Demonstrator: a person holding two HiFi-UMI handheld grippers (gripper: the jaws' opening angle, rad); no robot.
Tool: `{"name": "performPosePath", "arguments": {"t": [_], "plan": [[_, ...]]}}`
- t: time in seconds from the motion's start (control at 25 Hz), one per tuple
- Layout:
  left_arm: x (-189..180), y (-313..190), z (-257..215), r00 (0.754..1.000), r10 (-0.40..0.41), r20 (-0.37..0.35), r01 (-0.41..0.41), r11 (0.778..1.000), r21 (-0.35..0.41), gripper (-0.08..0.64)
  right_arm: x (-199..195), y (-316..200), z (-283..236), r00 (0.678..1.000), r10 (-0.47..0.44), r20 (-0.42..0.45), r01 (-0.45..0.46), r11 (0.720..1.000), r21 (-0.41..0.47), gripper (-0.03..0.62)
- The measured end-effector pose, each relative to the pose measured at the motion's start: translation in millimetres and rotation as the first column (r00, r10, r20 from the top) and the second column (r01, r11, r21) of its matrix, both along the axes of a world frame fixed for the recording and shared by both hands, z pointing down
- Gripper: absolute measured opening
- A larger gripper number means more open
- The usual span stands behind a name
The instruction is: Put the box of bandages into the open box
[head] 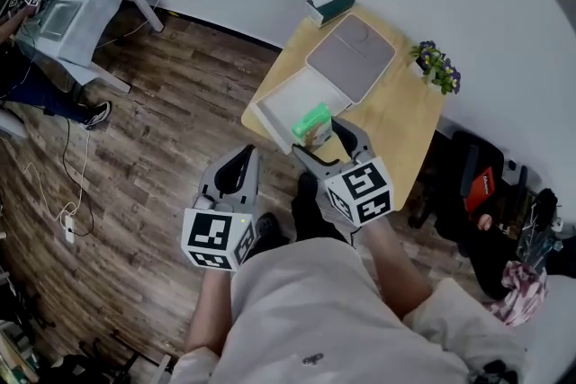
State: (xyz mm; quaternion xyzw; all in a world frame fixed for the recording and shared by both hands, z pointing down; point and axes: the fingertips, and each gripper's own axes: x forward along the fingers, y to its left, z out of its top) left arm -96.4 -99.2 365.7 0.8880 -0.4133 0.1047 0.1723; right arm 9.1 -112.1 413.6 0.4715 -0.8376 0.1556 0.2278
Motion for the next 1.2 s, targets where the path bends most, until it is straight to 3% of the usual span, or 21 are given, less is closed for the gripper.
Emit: {"name": "performPosePath", "arguments": {"t": [0.16, 0.68, 0.96, 1.2], "plan": [[4, -10, 3, 0.999, -0.042, 0.011, 0.042, 0.999, -0.007, 0.005, 1, -17, 15, 0.995, -0.076, -0.070, 0.075, 0.997, -0.006, 0.351], [29, -29, 21, 0.985, -0.166, 0.048, 0.168, 0.985, -0.049, 0.005, 18, -54, 71, 0.961, -0.242, -0.136, 0.232, 0.969, -0.088, 0.353], [40, -37, 34, 0.974, -0.216, 0.069, 0.221, 0.972, -0.078, 0.005, 22, -66, 103, 0.930, -0.321, -0.177, 0.301, 0.944, -0.133, 0.353], [51, -39, 44, 0.966, -0.244, 0.083, 0.252, 0.963, -0.092, 0.005, 18, -69, 132, 0.885, -0.406, -0.227, 0.376, 0.912, -0.166, 0.353]]}}
